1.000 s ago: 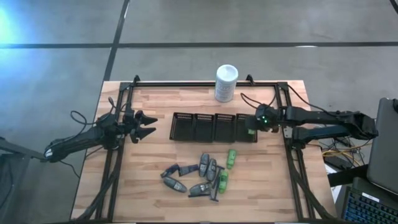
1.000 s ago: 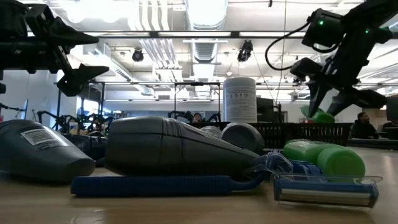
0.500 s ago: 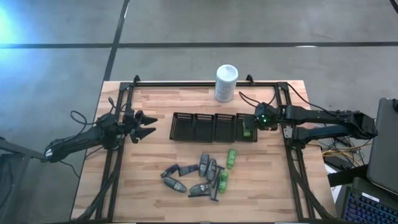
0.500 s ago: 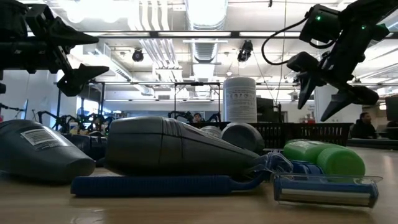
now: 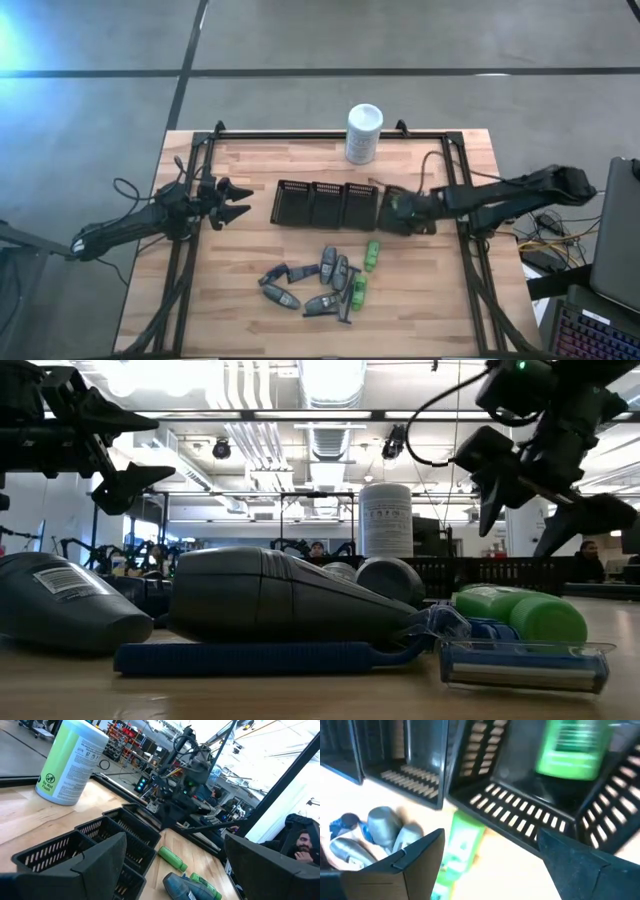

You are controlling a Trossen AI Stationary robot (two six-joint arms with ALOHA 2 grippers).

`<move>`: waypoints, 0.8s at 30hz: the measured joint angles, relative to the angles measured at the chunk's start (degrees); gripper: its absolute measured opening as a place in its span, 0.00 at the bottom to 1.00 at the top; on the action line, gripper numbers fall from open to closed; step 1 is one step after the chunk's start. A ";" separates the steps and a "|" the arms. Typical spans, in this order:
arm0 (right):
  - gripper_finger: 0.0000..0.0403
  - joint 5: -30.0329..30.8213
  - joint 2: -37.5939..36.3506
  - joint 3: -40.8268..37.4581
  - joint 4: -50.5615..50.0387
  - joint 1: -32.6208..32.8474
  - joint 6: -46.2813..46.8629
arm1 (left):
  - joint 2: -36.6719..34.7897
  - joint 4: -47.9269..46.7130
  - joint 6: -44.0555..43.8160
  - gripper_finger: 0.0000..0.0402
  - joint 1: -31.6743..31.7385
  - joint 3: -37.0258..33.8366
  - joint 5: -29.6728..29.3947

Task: Pick & Place Travel size toiletries
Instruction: Adjust the black bin on the table

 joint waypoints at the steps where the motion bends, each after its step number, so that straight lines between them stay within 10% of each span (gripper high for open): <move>1: 0.76 0.10 1.76 0.97 0.04 1.57 1.69 | 0.00 0.00 0.00 0.85 0.00 0.00 -0.01; 13: 0.77 5.69 18.39 19.08 -14.95 8.29 5.29 | 0.00 0.01 0.00 0.85 0.00 0.02 0.01; 24: 0.86 10.99 13.10 25.68 -38.58 9.11 11.15 | -0.02 0.02 0.00 0.85 0.00 0.02 0.00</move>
